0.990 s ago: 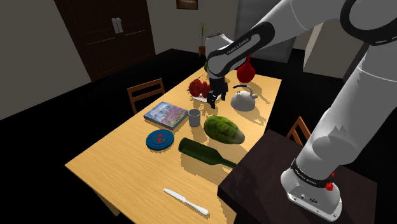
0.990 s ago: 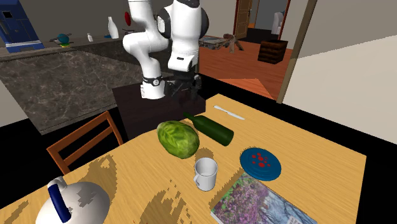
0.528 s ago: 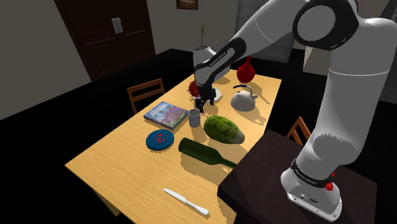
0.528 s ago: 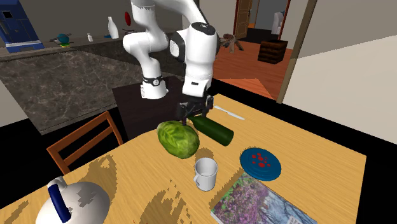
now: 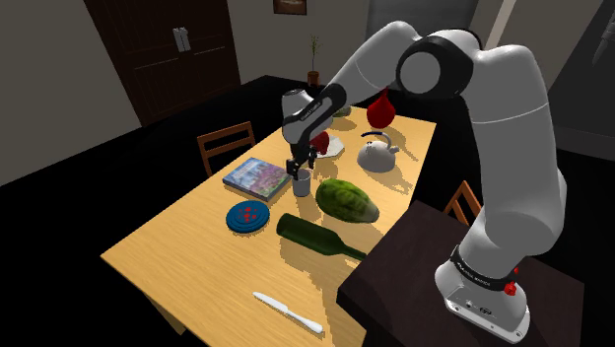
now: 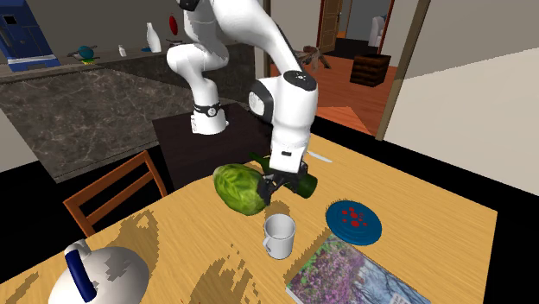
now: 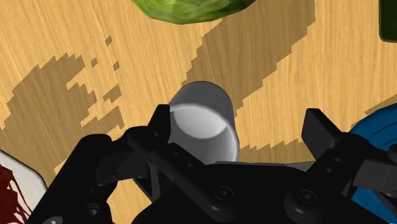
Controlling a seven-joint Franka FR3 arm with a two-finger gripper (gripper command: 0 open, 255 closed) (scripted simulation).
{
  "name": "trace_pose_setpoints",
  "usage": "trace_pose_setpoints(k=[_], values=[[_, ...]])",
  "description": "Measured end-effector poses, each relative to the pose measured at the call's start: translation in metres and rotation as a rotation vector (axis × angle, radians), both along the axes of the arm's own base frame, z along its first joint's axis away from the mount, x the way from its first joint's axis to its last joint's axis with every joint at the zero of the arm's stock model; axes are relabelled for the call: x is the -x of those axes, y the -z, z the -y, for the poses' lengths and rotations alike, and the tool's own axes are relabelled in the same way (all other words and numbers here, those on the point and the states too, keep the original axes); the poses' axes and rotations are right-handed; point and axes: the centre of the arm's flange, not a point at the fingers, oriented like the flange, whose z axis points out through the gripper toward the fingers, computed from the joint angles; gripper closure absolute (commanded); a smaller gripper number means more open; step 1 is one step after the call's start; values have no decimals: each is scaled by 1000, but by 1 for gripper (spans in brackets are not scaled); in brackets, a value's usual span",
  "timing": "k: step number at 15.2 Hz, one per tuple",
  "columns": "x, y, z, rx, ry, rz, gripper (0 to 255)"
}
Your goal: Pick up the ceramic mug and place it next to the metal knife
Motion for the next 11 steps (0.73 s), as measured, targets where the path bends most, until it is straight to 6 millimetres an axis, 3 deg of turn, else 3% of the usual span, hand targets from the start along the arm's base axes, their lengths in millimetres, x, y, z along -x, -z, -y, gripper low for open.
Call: trace_pose_setpoints(k=[5,11], values=[[-48,35,-7,3,2,12,0],[-50,65,-4,4,2,14,0]])
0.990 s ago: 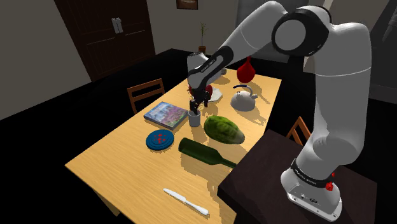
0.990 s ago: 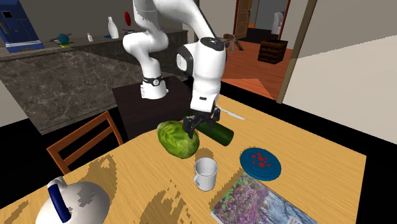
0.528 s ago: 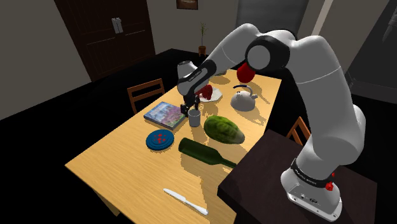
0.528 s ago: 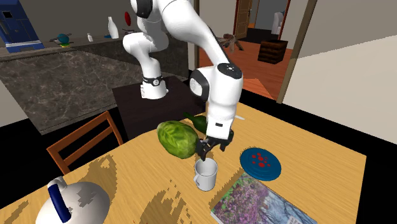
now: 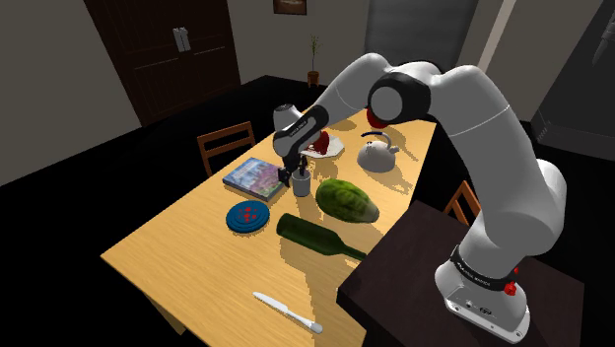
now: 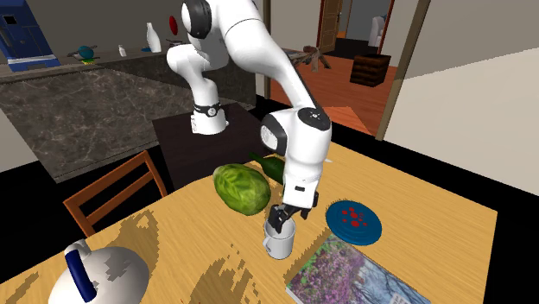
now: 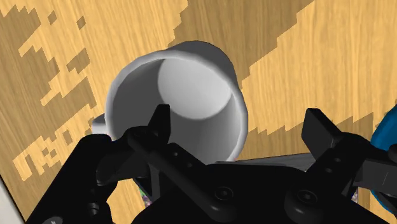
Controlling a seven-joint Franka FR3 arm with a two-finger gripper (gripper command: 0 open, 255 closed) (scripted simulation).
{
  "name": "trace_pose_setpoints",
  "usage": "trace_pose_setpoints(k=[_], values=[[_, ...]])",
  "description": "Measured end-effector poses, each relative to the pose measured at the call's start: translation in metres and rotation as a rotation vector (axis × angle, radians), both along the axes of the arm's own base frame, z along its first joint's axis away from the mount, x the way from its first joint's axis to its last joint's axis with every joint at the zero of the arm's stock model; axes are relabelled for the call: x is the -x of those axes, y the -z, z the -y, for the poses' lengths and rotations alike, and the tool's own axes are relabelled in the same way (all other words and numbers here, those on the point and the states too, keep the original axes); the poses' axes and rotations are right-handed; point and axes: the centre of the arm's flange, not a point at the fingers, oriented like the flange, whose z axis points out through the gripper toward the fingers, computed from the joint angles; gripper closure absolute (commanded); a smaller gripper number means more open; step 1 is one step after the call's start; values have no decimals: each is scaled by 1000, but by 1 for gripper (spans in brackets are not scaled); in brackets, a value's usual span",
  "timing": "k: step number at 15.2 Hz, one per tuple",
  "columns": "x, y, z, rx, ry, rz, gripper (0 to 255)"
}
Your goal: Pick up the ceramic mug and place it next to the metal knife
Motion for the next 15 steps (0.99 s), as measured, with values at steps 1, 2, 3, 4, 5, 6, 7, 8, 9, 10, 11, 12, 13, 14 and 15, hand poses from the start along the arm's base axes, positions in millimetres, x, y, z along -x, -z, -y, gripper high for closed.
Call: trace_pose_setpoints(k=[1,2,3,4,5,6,7,8,9,10,11,12,13,14,15], values=[[-1,6,0,0,0,0,0],[0,10,0,0,0,0,0],[0,12,-1,0,0,0,0],[0,13,-1,0,0,0,0],[0,14,-1,0,0,0,0],[0,14,0,0,0,0,0],[0,14,0,0,0,0,0],[0,14,0,0,0,0,0],[0,14,0,0,0,0,255],[0,14,0,0,0,1,255],[0,14,0,0,0,0,255],[0,14,0,0,0,0,255],[0,14,0,0,0,0,255],[0,14,0,0,0,0,255],[0,14,0,0,0,0,255]])
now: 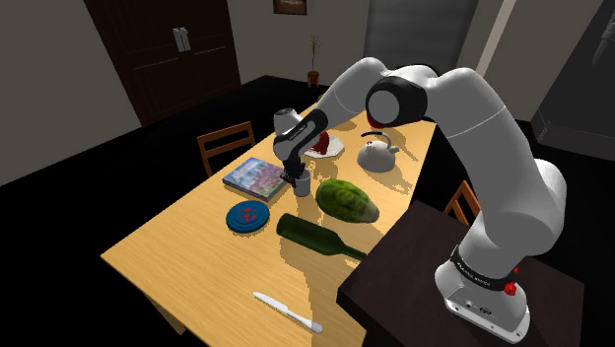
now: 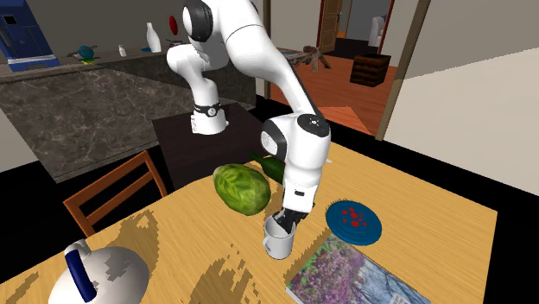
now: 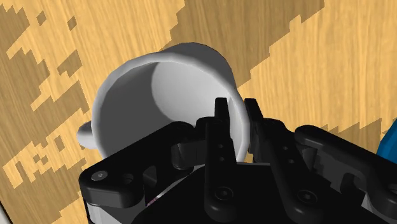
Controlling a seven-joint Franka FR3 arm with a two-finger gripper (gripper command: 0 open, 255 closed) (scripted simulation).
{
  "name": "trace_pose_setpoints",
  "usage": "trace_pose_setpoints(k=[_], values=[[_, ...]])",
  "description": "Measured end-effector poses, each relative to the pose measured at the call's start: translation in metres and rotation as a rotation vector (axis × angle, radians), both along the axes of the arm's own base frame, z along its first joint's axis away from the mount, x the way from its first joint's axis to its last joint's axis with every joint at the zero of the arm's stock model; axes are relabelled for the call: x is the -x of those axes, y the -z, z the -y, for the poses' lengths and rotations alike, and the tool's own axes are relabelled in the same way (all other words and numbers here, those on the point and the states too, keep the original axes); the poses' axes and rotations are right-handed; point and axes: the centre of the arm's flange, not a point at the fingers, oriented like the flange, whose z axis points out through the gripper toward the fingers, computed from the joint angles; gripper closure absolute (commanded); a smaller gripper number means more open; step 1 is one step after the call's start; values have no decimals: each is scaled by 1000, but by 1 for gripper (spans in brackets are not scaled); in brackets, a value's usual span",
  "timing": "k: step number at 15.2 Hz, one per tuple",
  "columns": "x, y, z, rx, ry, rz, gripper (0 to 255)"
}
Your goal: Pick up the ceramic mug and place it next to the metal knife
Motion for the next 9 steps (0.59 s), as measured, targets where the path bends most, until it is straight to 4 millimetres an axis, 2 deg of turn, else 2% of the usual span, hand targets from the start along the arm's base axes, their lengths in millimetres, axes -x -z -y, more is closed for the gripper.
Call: trace_pose_setpoints(k=[4,9], values=[[0,0,0,0,0,0,255],[-1,-21,-1,0,0,0,255]])
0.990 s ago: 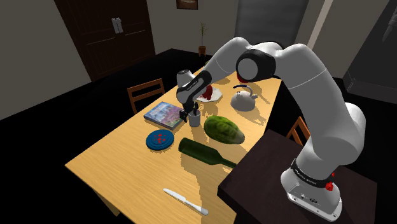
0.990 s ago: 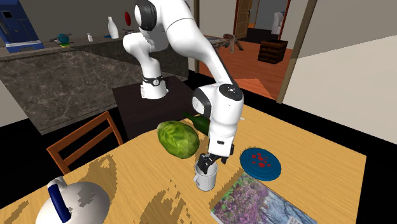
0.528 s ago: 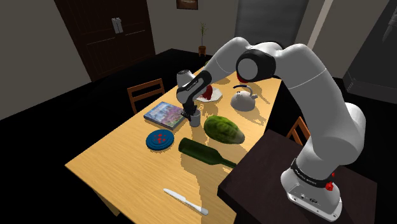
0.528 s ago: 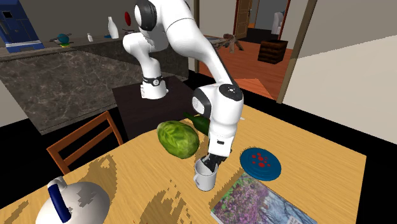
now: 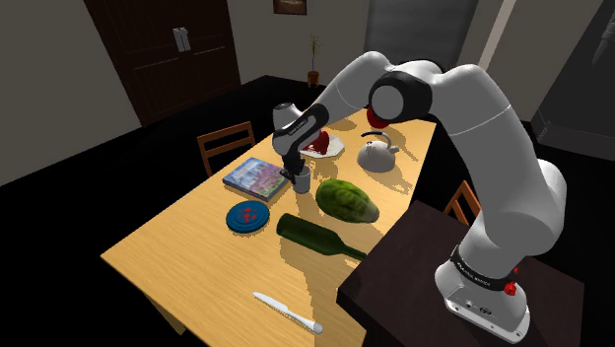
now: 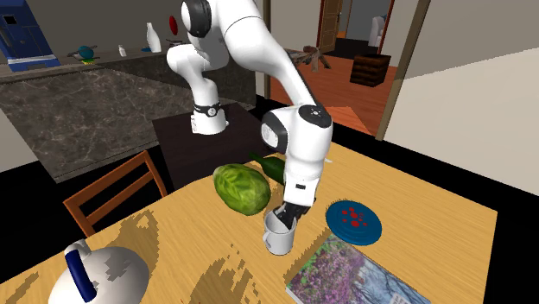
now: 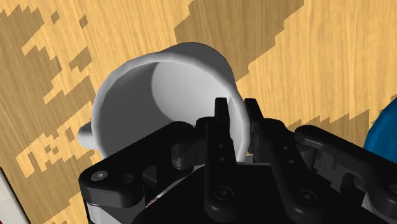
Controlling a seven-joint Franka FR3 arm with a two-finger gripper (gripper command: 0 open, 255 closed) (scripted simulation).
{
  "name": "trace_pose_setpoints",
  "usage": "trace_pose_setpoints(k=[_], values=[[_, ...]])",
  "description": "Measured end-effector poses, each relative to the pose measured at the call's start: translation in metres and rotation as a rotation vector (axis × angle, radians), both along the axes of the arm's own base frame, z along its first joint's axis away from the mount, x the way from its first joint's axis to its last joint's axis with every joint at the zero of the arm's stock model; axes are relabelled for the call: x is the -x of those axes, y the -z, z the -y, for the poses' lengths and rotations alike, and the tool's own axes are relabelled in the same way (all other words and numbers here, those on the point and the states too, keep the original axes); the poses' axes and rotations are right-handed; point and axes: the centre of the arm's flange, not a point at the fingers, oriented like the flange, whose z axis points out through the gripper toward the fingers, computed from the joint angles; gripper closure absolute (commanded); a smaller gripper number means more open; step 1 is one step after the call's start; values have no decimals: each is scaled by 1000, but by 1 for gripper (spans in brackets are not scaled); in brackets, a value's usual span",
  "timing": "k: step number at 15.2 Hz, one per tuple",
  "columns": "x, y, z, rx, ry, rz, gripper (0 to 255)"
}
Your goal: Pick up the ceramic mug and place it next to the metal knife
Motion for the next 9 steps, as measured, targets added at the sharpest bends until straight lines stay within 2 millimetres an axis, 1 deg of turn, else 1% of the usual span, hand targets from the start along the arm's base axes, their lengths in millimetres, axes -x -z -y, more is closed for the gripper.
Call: trace_pose_setpoints(k=[9], values=[[1,-48,1,0,0,0,255]])
